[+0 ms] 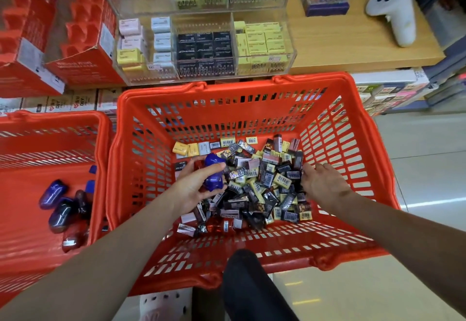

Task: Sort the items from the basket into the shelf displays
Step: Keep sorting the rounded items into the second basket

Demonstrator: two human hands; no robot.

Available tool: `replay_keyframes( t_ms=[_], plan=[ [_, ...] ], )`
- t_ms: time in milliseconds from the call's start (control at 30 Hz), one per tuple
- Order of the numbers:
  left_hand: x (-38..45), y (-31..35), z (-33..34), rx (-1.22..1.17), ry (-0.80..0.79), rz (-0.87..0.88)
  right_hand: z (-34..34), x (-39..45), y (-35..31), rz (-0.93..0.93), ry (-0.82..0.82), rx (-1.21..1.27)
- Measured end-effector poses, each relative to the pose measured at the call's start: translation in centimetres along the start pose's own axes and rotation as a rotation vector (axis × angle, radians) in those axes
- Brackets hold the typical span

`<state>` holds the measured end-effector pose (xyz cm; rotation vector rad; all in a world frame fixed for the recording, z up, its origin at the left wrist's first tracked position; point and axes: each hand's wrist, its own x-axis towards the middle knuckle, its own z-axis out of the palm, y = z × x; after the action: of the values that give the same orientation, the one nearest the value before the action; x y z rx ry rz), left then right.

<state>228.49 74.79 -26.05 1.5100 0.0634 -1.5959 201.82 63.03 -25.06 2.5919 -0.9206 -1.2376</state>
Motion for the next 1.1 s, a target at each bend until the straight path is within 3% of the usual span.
replay_keyframes(
  t_ms=[133, 233, 333, 400, 467, 533, 667, 800, 933, 1100],
  plan=[
    [-0.8, 0.5, -0.3, -0.021, 0.012, 0.018, -3.1, -0.9, -1.8, 0.053, 0.064, 0.769],
    [-1.4, 0.4, -0.2, -0.01, 0.011, 0.018, -4.3, -1.0, -5.1, -0.083, -0.16, 1.293],
    [-1.7, 0.3, 0.0, 0.031, -0.013, 0.027, -5.5, -0.2, -7.1, -0.043, -0.284, 1.852],
    [-2.1, 0.8, 0.2, 0.058, -0.045, 0.036, -7.2, 0.1, -7.3, 0.009, -0.266, 2.21],
    [-2.9, 1.9, 0.6, 0.076, -0.055, 0.065, -9.1, -0.1, -7.2, 0.013, -0.202, 2.417],
    [-4.0, 3.6, 1.0, 0.047, -0.054, 0.115, -11.6, -0.9, -7.0, 0.006, -0.094, 2.412],
    [-8.3, 9.3, 0.7, 0.135, -0.084, 0.249, -17.8, -3.4, -5.9, -0.033, 0.044, 2.154],
    [-16.1, 15.3, -4.1, 0.266, -0.086, 0.383, -26.5, -6.6, -7.5, -0.209, 0.005, 2.145],
    [-21.7, 16.6, -13.2, 0.246, 0.035, 0.449, -33.7, -8.0, -14.2, -0.376, -0.028, 1.932],
    [-20.6, 11.7, -23.5, 0.119, 0.316, 0.285, -34.9, -5.2, -24.5, -0.298, 0.075, 1.462]
  ],
)
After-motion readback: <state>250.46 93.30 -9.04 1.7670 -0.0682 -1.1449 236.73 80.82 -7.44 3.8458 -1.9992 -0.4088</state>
